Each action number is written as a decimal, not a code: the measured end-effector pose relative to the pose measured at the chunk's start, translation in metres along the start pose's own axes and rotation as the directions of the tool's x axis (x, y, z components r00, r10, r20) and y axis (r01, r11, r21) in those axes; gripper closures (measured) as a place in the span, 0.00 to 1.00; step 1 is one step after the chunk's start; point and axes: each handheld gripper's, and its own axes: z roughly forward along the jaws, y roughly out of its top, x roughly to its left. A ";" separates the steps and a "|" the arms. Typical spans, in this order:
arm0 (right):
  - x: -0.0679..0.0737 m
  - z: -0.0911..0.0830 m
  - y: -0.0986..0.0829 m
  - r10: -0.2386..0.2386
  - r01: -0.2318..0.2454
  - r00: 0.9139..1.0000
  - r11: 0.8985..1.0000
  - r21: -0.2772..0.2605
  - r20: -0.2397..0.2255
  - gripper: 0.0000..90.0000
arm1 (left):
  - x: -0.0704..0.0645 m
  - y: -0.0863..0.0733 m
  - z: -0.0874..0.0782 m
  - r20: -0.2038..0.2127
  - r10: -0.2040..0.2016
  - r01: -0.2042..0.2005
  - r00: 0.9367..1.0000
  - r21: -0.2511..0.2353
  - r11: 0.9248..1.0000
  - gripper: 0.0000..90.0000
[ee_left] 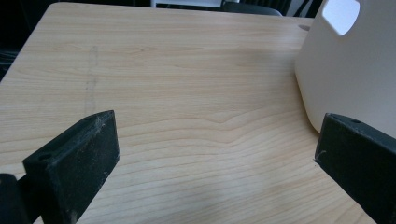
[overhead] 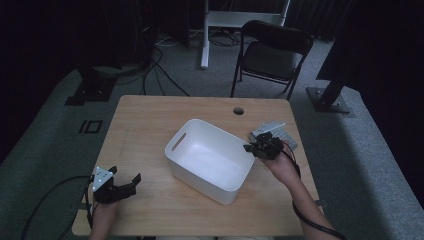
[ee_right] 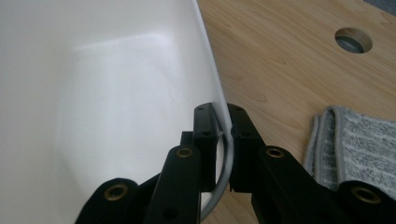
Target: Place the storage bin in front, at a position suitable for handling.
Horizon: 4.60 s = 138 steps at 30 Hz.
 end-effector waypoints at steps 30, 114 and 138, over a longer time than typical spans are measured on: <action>0.019 -0.040 -0.026 0.216 -0.202 0.976 0.954 -0.221 0.042 0.60 | -0.062 0.124 0.035 0.335 0.123 -0.142 0.934 0.034 0.989 0.00; 0.009 -0.012 0.004 0.142 -0.138 0.990 0.971 -0.193 0.007 0.69 | -0.076 0.116 0.037 0.213 0.124 -0.154 0.969 0.128 0.980 0.65; 0.020 0.001 0.002 0.226 -0.206 0.966 0.966 -0.153 0.123 0.89 | -0.083 0.118 0.057 0.225 0.118 -0.158 0.967 0.173 0.972 0.79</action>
